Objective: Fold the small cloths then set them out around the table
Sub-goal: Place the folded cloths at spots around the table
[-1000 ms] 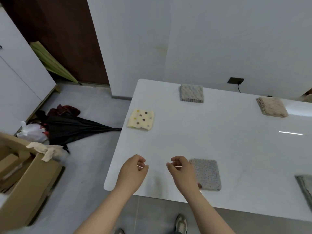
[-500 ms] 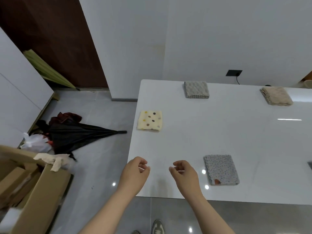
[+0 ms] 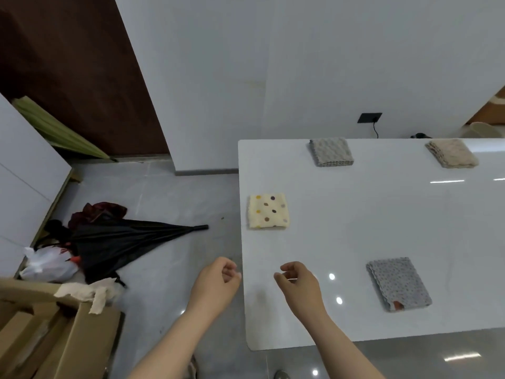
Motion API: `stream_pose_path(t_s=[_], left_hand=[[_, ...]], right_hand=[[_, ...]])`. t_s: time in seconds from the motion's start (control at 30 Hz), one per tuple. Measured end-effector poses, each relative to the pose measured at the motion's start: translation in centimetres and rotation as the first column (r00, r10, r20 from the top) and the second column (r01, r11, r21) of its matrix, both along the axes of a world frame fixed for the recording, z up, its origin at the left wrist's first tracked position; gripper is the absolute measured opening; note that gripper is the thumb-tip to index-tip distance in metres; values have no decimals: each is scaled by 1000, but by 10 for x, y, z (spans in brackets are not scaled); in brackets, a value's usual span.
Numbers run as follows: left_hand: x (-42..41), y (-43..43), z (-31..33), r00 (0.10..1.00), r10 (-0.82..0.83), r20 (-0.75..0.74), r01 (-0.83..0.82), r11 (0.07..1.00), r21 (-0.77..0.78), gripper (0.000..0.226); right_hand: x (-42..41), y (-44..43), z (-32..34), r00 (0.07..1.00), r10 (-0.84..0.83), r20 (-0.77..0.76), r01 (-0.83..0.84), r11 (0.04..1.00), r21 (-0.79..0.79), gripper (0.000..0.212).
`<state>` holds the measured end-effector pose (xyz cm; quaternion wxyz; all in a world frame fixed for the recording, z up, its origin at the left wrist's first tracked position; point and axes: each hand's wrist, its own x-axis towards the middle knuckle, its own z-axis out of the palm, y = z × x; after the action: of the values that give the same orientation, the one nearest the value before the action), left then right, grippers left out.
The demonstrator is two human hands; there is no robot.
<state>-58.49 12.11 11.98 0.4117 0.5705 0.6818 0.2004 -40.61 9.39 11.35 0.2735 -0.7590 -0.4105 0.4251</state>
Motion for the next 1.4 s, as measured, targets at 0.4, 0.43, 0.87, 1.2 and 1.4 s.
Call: stream_pose_path(t_s=[0.4,0.43,0.87,1.2,1.4], left_hand=[[-104,77,8,966,-259,-16,259,965,48,7],[-107,85,7,962,-271,-16,271,961,45,7],[-90,215,3,888,-442,-131,449,893,32,8],[-58,297,-23,734,-664,-146,667,744,-31,16],[-34,359,-32,527,-833,-171,838,542,-58,18]], right_hand=[[-103,24,2,972,-234,36,235,971,-49,22],[-105,29,1,968,-248,46,250,967,-50,22],[-94,117,-26,896,-442,35,443,892,-84,28],[-92,153,-43,779,-621,87,625,761,-172,35],[-119,184,-43,600,-796,83,794,581,-177,35]])
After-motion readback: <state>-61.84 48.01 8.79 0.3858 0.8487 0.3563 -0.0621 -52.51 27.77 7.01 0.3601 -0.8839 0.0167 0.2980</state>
